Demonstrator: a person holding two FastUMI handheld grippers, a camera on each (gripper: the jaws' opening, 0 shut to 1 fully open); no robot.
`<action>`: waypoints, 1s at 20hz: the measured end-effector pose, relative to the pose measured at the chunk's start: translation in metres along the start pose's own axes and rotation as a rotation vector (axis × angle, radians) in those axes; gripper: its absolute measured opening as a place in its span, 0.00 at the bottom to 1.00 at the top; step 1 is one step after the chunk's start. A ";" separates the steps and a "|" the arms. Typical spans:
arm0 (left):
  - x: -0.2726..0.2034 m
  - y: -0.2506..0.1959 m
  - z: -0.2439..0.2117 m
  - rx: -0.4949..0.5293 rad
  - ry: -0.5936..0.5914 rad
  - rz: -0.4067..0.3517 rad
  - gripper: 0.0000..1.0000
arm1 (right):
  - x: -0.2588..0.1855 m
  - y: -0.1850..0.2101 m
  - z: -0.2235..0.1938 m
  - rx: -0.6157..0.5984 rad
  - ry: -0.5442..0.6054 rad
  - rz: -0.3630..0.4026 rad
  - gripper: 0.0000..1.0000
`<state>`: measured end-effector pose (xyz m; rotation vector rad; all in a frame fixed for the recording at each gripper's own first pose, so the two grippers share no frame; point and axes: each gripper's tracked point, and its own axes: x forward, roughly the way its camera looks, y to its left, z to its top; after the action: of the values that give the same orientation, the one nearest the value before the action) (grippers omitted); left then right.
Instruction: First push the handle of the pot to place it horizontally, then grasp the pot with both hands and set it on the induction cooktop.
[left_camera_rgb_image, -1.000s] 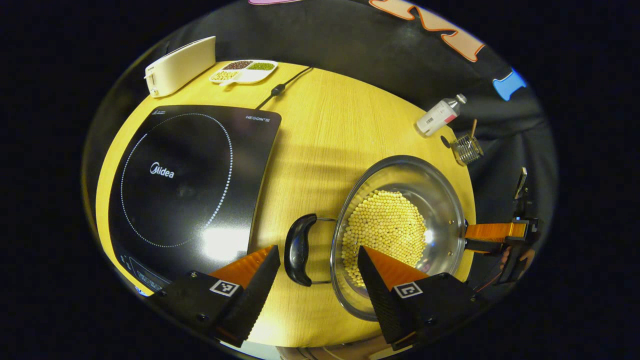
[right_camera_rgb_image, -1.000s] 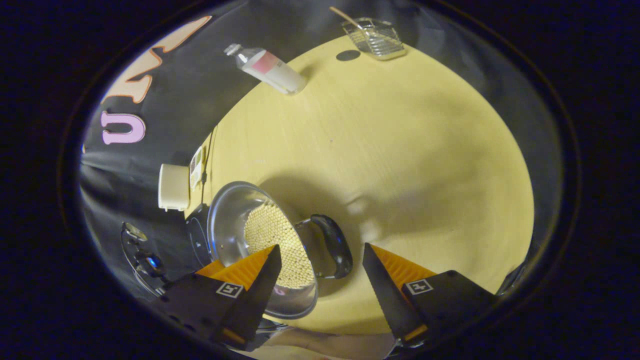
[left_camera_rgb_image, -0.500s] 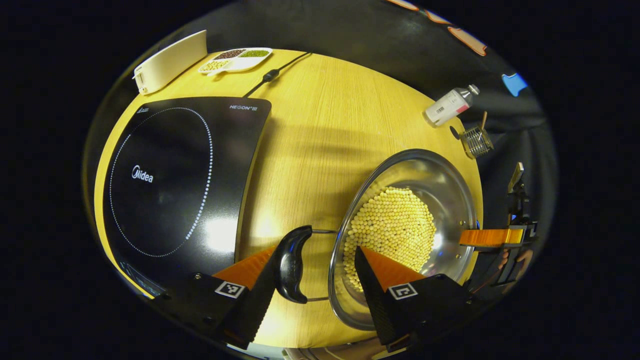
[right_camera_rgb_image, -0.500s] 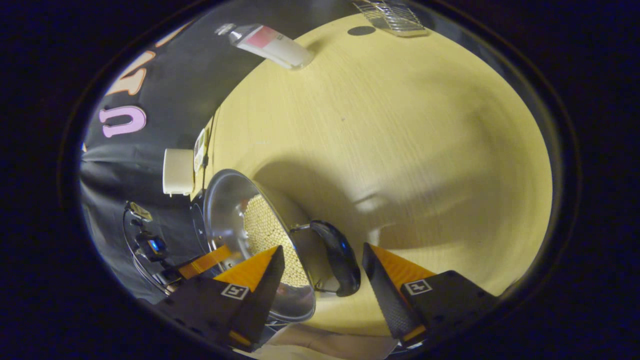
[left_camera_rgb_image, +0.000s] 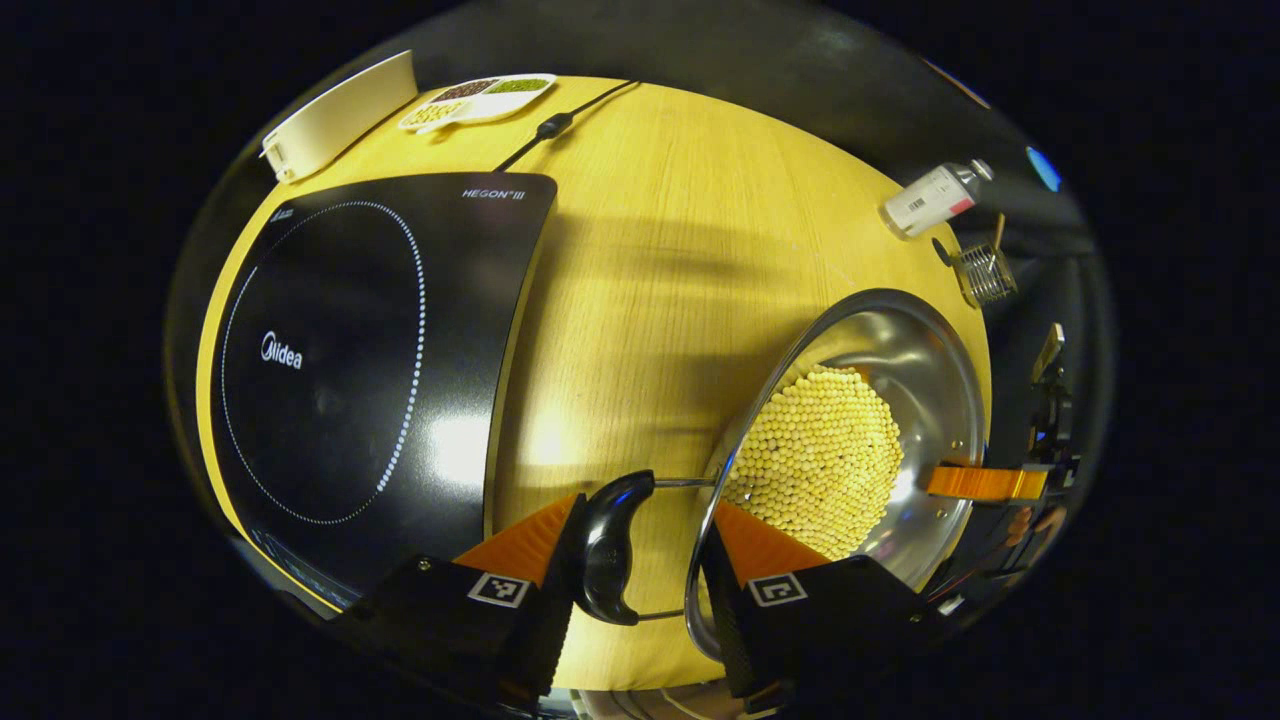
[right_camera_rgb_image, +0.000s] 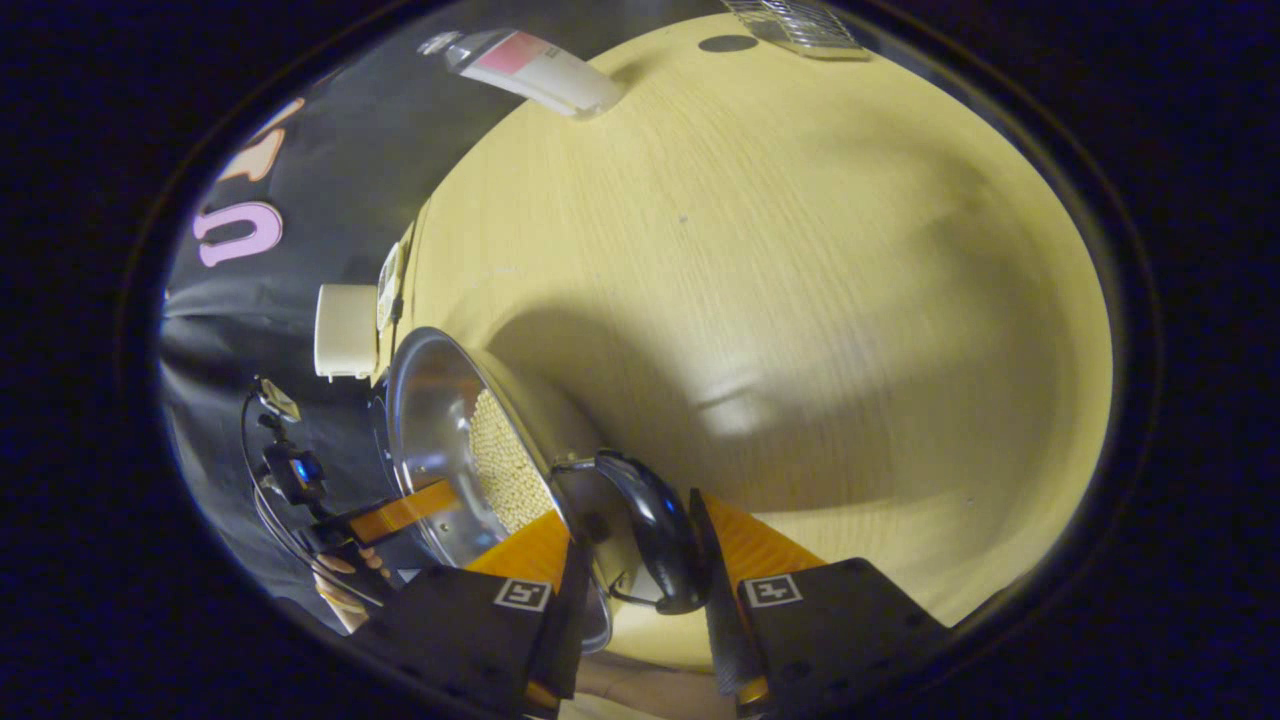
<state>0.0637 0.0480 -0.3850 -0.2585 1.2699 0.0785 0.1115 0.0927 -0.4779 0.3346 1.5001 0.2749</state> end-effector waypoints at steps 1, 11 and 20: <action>-0.001 -0.001 0.000 -0.012 -0.001 0.010 0.66 | 0.002 -0.002 -0.001 -0.015 -0.013 -0.022 0.49; -0.018 -0.011 -0.021 0.050 0.013 0.039 0.65 | -0.024 -0.013 -0.018 -0.094 -0.033 -0.094 0.55; -0.050 -0.012 -0.051 0.034 -0.002 0.028 0.65 | -0.058 -0.005 -0.038 -0.129 -0.070 -0.069 0.49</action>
<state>0.0031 0.0289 -0.3496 -0.2117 1.2715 0.0808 0.0700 0.0682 -0.4278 0.1868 1.4147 0.3004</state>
